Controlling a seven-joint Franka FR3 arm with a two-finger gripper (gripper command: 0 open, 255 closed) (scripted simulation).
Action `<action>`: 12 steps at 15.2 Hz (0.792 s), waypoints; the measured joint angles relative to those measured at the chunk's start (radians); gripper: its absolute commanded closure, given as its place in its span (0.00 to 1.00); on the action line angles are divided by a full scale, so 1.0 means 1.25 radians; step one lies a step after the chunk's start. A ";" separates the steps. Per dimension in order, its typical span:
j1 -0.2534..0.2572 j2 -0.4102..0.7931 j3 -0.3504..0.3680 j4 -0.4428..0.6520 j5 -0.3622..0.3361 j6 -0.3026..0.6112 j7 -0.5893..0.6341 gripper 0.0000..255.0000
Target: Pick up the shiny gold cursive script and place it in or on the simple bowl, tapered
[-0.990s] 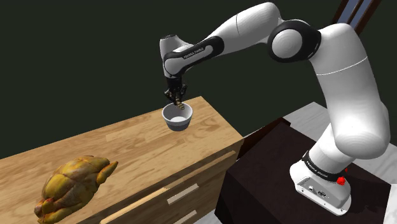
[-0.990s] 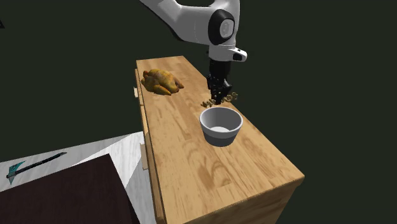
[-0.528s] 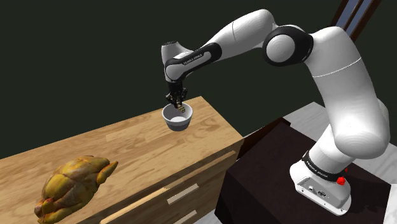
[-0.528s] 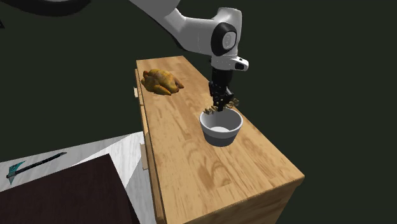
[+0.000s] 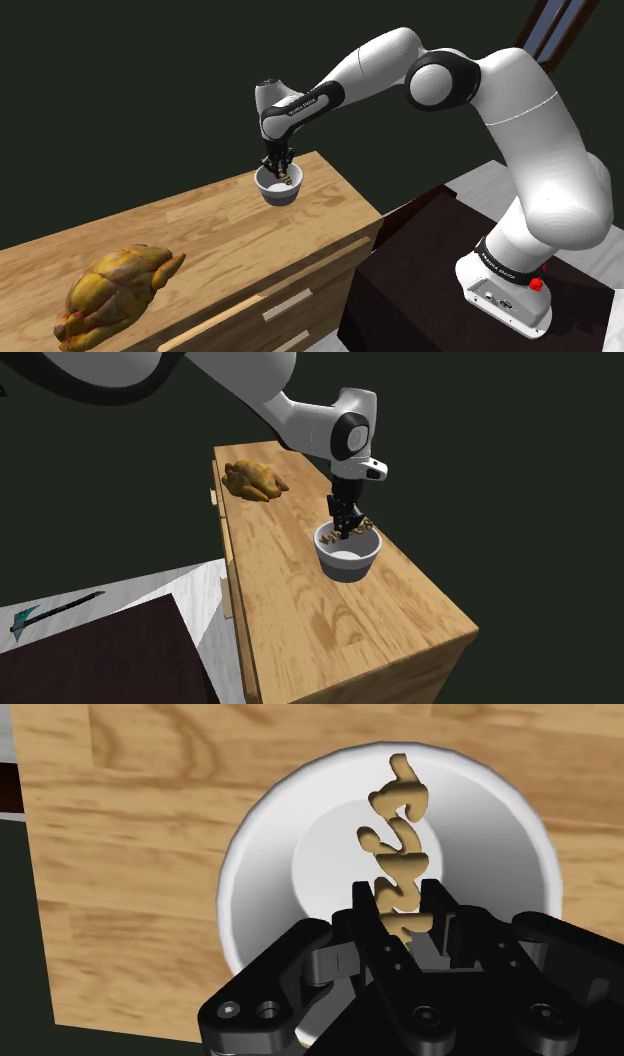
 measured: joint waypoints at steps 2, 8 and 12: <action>0.001 0.006 -0.001 0.005 -0.001 0.001 0.000 1.00; 0.001 0.008 -0.001 0.006 -0.001 0.003 0.000 0.00; 0.001 0.008 -0.001 0.006 -0.001 0.003 0.000 0.00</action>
